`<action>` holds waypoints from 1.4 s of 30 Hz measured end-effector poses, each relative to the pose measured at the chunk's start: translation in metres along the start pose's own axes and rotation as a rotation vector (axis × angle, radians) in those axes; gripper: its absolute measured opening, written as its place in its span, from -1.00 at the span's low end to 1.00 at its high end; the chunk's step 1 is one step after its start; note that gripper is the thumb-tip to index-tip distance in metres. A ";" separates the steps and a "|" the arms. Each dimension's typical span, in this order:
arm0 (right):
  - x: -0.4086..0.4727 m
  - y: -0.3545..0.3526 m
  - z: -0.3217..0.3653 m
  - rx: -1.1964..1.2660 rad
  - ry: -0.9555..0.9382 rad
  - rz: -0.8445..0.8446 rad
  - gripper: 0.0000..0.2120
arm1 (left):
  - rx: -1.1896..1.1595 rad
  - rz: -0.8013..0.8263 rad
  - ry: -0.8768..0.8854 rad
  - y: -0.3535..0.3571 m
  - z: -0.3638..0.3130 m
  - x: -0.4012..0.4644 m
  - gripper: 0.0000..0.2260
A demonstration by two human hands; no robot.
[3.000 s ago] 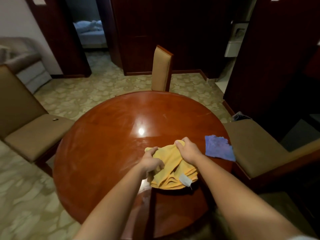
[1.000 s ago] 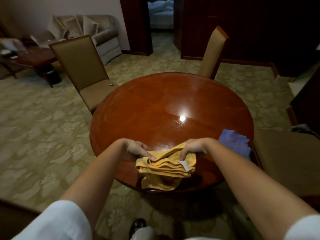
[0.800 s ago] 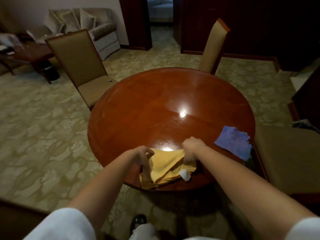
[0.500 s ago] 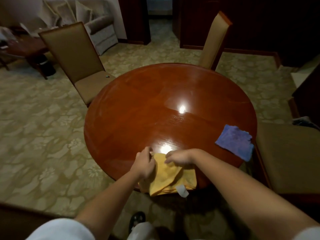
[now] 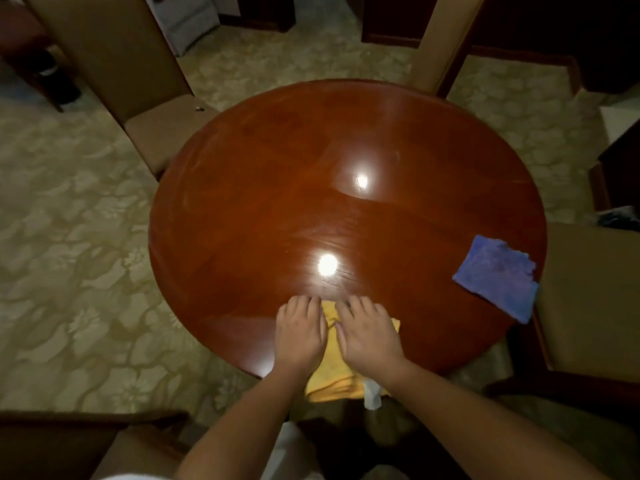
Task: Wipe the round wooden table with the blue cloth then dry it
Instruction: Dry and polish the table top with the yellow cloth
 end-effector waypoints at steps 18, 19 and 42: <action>0.094 0.010 -0.045 -0.006 0.159 -0.128 -0.64 | 0.000 -0.014 -0.067 0.020 0.036 0.102 -0.75; 0.091 0.011 -0.045 0.023 0.173 -0.105 -0.63 | -0.002 0.000 -0.065 0.019 0.035 0.100 -0.74; 0.044 0.001 0.059 0.199 -0.399 -0.142 -0.56 | 0.126 -0.011 -0.287 -0.031 0.081 -0.021 -0.76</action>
Point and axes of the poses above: each hand's wrist, its own x-axis towards the middle knuckle, its own y-axis out of the palm, z = x × y, the point moved 9 cm from there along x, towards the middle knuckle, and after that the axes turned 10 degrees about -x, right-handed, at the moved point
